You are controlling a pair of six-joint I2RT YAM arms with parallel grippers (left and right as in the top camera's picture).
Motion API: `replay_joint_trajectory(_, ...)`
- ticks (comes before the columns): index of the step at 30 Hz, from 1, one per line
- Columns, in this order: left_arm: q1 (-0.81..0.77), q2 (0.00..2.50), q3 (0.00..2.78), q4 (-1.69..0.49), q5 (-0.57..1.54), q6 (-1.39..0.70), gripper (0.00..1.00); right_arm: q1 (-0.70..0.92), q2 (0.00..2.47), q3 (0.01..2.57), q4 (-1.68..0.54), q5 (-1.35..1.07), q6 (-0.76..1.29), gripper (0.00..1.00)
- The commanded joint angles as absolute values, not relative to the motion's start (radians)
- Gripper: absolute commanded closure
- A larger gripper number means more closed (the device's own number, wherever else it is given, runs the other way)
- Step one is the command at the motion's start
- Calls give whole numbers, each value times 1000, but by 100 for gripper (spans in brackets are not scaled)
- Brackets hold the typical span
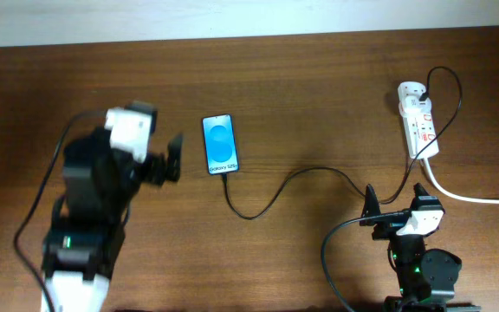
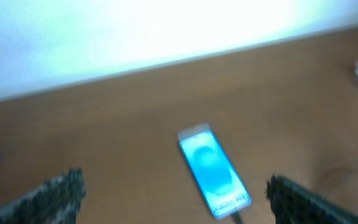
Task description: Plug charger to phone and switch on socket
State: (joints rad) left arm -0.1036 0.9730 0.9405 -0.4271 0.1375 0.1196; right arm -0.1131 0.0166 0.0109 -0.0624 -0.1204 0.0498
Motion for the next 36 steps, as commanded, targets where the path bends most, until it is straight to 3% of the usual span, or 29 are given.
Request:
replay_joint_trajectory(1, -35, 749, 670, -289, 130, 156, 1, -105, 11, 6, -68, -119, 49, 2)
replay_joint_trajectory(6, 3, 349, 194, 47, 130, 201, 1, -105, 11, 6, -68, -119, 49, 2)
replay_joint_trajectory(10, 3, 155, 7, 62, 131, 204, 1, -105, 11, 6, -68, -119, 49, 2)
replay_joint_trajectory(14, 3, 70, 9, -69, 130, 215, 1, -105, 11, 6, -68, -119, 49, 2)
replay_joint_trajectory(36, 3, 5, 9, -68, 137, 204, 1, -105, 11, 6, -68, -119, 49, 2)
